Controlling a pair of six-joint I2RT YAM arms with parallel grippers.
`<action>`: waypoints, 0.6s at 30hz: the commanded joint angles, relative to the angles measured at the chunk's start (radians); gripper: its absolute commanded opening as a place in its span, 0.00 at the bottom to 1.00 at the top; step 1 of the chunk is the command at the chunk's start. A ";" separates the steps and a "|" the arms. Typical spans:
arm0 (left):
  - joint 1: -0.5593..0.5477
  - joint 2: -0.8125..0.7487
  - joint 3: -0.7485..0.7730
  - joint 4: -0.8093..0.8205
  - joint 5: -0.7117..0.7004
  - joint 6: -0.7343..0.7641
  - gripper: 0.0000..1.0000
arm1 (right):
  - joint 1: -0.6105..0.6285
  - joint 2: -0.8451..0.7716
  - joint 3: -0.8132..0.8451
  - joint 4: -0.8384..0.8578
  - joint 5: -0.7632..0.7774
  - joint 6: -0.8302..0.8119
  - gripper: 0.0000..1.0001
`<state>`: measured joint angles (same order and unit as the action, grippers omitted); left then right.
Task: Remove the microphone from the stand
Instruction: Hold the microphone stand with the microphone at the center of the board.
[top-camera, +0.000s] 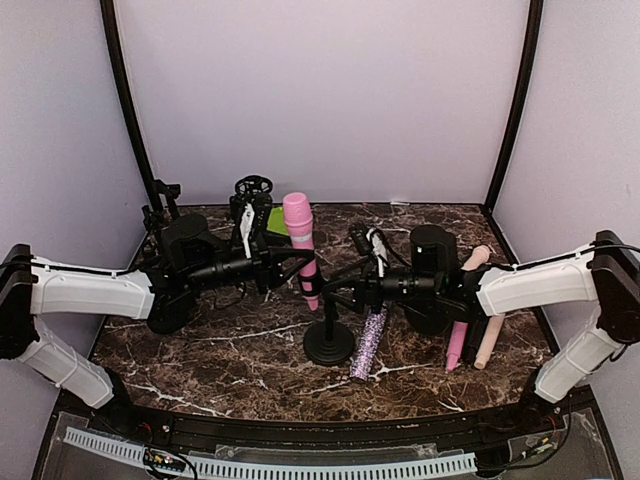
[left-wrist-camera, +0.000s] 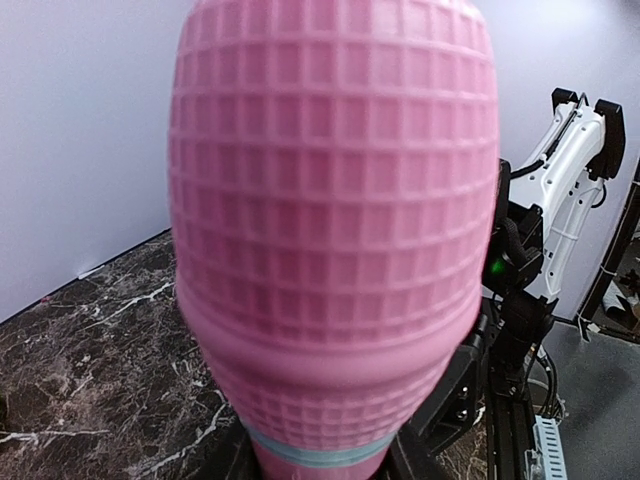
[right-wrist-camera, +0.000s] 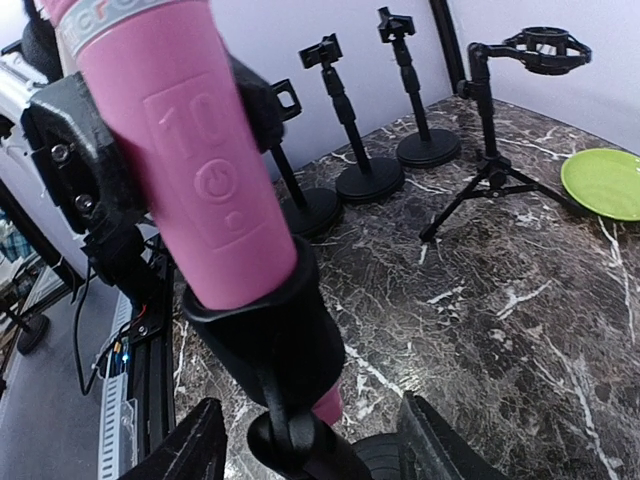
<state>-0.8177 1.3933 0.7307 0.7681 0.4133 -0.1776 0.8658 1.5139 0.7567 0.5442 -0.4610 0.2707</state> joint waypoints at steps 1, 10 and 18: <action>0.001 0.007 0.036 -0.002 0.081 -0.067 0.00 | 0.001 0.009 0.036 0.008 -0.080 -0.026 0.55; 0.003 0.024 0.051 0.004 0.100 -0.075 0.00 | 0.006 0.034 0.051 -0.008 -0.081 -0.046 0.33; 0.003 0.033 0.056 -0.036 0.075 -0.048 0.11 | 0.051 0.006 0.032 -0.065 0.050 -0.111 0.12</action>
<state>-0.8066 1.4212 0.7570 0.7658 0.4664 -0.2028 0.8810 1.5356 0.7853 0.5262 -0.5014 0.1799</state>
